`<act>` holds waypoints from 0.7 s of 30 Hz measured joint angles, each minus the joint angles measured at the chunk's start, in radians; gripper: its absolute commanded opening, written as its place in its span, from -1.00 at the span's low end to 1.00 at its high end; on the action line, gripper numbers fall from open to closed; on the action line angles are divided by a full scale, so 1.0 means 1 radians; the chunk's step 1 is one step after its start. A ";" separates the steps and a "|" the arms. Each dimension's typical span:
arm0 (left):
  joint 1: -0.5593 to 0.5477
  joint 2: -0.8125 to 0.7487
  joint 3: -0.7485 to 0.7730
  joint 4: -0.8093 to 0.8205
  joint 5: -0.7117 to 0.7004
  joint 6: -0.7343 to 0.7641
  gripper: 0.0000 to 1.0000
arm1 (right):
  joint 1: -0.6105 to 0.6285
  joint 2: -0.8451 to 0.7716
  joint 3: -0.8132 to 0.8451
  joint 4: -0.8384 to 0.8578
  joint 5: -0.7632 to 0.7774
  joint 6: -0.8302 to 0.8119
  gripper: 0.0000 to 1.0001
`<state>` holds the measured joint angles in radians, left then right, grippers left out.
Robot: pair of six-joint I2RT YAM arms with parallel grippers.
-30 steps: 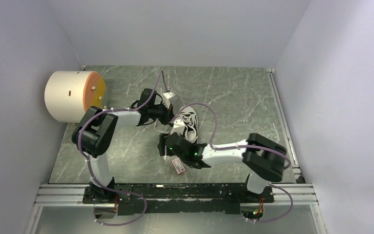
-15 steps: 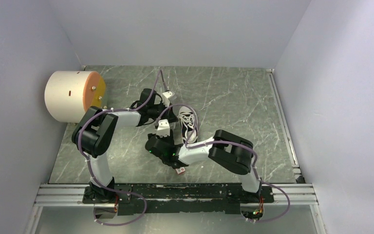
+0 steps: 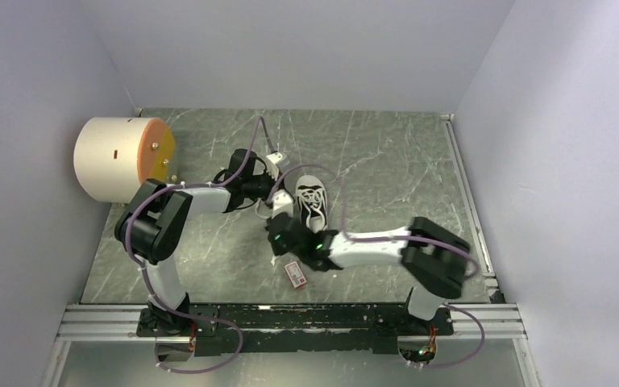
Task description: Tie the shoes
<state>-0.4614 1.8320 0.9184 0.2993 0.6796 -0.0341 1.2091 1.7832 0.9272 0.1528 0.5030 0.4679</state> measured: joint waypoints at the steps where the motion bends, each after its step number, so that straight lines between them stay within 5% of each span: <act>1: 0.000 -0.005 -0.005 0.006 0.007 -0.006 -0.91 | -0.029 -0.064 -0.031 0.010 -0.101 -0.002 -1.00; 6: 0.001 -0.055 -0.038 0.041 0.054 -0.051 -0.91 | -0.258 -0.319 -0.076 0.016 -0.618 0.018 -1.00; 12: 0.001 -0.114 -0.058 0.061 0.082 -0.089 -0.90 | -0.357 -0.454 -0.050 -0.100 -1.038 0.064 -1.00; 21: 0.001 -0.123 -0.058 0.120 0.095 -0.179 -0.91 | -0.466 -0.472 0.149 -0.598 -1.123 0.037 -1.00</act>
<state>-0.4606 1.7088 0.8600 0.4191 0.7742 -0.2131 0.7433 1.3109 1.0763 -0.4454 -0.6201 0.5049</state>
